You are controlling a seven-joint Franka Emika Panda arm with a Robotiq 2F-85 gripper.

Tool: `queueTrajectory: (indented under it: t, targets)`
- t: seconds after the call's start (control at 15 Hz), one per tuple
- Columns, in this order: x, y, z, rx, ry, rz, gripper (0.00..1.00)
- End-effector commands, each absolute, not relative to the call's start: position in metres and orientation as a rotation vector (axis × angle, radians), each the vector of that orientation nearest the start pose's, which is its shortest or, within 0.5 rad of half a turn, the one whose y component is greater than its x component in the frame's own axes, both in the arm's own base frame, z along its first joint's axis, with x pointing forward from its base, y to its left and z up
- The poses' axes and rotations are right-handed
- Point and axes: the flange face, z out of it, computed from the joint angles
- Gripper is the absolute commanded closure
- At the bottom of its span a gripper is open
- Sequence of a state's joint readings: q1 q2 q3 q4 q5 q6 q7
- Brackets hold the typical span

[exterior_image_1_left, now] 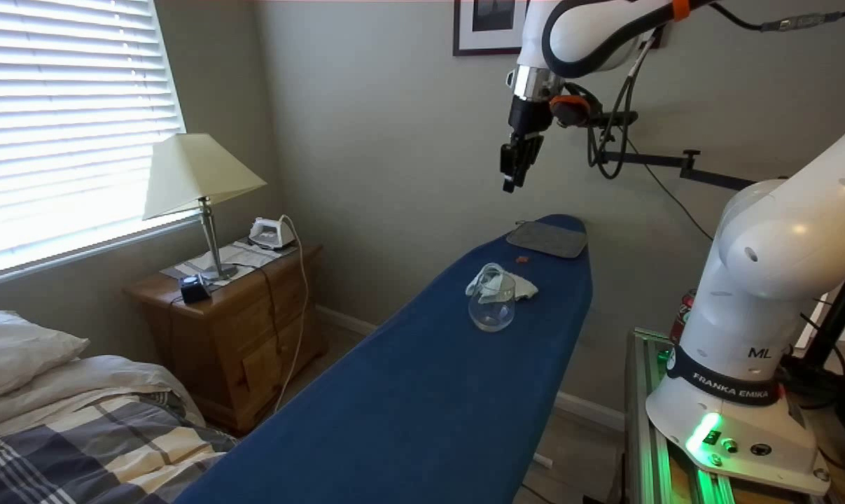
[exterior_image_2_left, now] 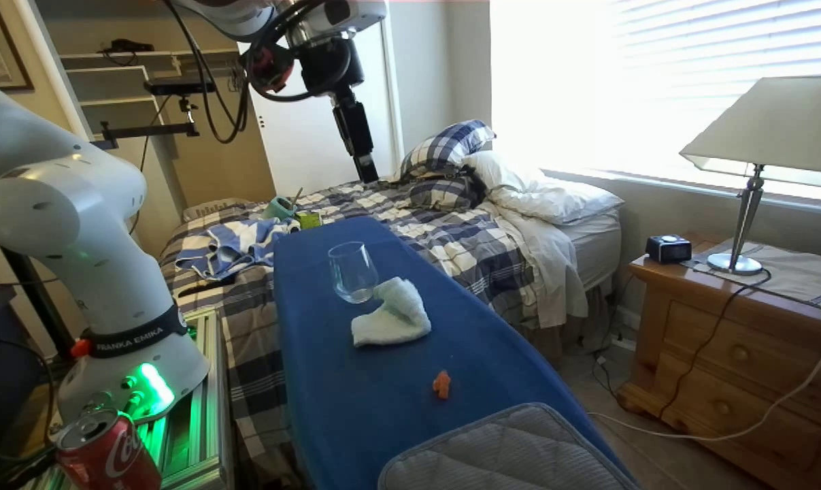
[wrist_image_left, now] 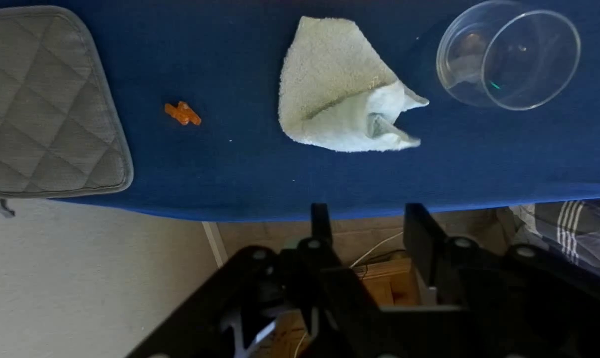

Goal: Remove the cloth from the glass cup and put it on the ironing board

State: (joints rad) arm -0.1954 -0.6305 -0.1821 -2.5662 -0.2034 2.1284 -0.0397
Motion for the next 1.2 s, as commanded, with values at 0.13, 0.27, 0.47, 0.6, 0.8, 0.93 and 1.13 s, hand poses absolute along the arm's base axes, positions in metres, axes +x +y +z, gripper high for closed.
queueTrajectory:
  t: [0.13,0.27,0.47,0.6,0.8,0.93,1.13]
  targets:
    - [0.351,-0.137,0.494,-3.184,0.344,-0.282,0.12]
    - [0.353,-0.127,0.498,-3.152,0.339,-0.278,0.01]
    - [0.357,-0.111,0.504,-3.100,0.306,-0.263,0.00]
    - [0.360,-0.100,0.506,-3.079,0.287,-0.230,0.00]
    - [0.360,-0.099,0.501,-3.101,0.273,-0.224,0.00]
    - [0.360,-0.093,0.503,-3.104,0.254,-0.211,0.00]
    - [0.360,-0.093,0.503,-3.104,0.253,-0.208,0.00]
